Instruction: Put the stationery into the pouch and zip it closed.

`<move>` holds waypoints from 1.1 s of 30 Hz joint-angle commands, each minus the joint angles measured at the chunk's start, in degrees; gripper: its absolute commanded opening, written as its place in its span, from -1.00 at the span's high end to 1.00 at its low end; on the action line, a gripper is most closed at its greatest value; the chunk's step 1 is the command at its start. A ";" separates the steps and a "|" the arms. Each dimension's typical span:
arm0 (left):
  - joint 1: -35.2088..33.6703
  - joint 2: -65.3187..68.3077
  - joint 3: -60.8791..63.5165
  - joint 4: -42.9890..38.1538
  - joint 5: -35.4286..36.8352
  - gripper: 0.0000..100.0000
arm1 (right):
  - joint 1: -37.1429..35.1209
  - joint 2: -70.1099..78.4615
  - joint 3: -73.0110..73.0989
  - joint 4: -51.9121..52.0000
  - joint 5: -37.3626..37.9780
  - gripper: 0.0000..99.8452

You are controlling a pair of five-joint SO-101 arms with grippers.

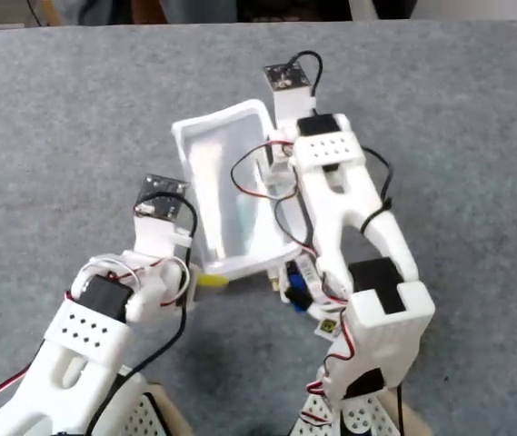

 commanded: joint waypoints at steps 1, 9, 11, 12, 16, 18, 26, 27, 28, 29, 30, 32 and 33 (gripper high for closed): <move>-2.95 -0.62 -0.57 -1.14 -0.44 0.31 | 1.14 -0.22 -5.76 4.48 0.70 0.84; -5.49 -0.70 -0.75 3.96 -0.18 0.31 | 0.79 -0.22 -14.73 10.37 0.62 0.65; -5.49 -0.70 -0.75 4.75 -0.09 0.31 | 0.70 -0.22 -16.04 10.99 0.62 0.65; -5.49 -0.70 -0.75 4.92 -0.09 0.31 | 0.62 -0.22 -16.66 11.43 0.62 0.65; -5.49 -0.70 -0.75 4.92 -0.09 0.31 | 0.70 -0.31 -17.01 12.22 0.62 0.60; -5.49 -0.70 -0.75 4.92 0.00 0.31 | 0.70 -0.75 -17.10 15.47 0.62 0.54; -5.58 -0.70 -0.75 4.57 0.09 0.31 | 0.00 -7.87 -16.48 27.96 1.05 0.51; -5.93 -0.70 -0.75 4.48 -0.35 0.31 | 0.00 -8.75 -16.04 29.19 2.29 0.51; -6.46 -0.70 -0.75 4.48 -0.44 0.31 | 0.00 -9.71 -15.34 30.15 4.04 0.51; -7.34 -0.70 -0.75 4.48 -0.44 0.31 | 0.00 -10.59 -14.29 31.03 5.54 0.51; -8.48 -0.70 -0.75 4.40 -0.44 0.31 | -0.35 -11.47 -13.05 31.65 6.42 0.51; -10.59 -0.70 -0.75 4.40 -0.44 0.31 | -0.97 -13.32 -9.36 32.09 7.82 0.51; -11.47 -0.70 -0.75 4.40 -0.44 0.31 | -1.23 -14.29 -6.90 32.00 8.53 0.51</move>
